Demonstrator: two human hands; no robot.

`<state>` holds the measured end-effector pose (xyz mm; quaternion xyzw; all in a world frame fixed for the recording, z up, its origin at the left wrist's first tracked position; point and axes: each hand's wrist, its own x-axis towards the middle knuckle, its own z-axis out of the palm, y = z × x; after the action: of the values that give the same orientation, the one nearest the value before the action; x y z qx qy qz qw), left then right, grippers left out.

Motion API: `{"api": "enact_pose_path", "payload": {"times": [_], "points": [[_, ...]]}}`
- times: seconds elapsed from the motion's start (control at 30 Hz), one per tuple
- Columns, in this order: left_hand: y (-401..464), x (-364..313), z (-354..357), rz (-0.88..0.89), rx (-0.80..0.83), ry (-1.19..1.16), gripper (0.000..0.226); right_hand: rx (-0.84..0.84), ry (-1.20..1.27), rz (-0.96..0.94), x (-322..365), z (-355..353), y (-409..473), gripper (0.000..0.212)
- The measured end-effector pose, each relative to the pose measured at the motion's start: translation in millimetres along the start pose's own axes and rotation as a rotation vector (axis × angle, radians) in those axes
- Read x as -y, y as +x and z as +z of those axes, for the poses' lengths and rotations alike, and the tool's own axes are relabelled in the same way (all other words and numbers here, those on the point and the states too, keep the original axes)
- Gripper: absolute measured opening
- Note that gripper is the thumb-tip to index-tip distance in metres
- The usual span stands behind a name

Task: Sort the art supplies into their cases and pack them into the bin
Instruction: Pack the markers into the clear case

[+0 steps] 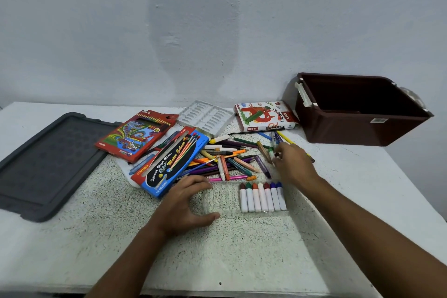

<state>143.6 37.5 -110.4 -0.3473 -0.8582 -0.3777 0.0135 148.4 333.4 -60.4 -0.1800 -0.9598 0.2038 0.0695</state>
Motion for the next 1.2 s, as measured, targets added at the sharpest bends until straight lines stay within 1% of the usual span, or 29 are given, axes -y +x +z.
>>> {"api": "enact_pose_path", "payload": {"times": [0.07, 0.3, 0.47, 0.57, 0.8, 0.87, 1.0, 1.1, 1.2], "points": [[0, 0, 0, 0.004, 0.000, 0.002, 0.072, 0.039, -0.042, 0.049, -7, -2, 7, 0.023], [0, -1, 0, -0.001, 0.000, 0.004, 0.073, 0.100, -0.029, 0.069, -4, -7, 9, 0.035], [-1, 0, 0, -0.008, 0.001, 0.009, 0.073, 0.132, -0.040, 0.112, -1, -7, 10, 0.030], [0, 1, 0, -0.006, -0.002, 0.012, 0.073, 0.141, -0.021, 0.140, 0, -8, 9, 0.032], [0, 2, 0, 0.018, -0.009, -0.007, 0.069, 0.126, 0.050, 0.147, 2, -10, 6, 0.027], [0, 2, 0, 0.011, -0.010, -0.005, 0.071, 0.102, 0.122, 0.138, 3, -10, 5, 0.022], [0, 2, 0, 0.014, -0.005, 0.002, 0.071, 0.090, 0.423, 0.102, 12, -21, 3, 0.020], [0, 1, 0, 0.013, -0.003, 0.006, 0.071, 0.117, 0.598, 0.022, 24, -31, -2, 0.020], [0, 1, 0, 0.010, -0.003, 0.005, 0.071, 0.167, 0.745, -0.025, 37, -35, -10, 0.024]]}}
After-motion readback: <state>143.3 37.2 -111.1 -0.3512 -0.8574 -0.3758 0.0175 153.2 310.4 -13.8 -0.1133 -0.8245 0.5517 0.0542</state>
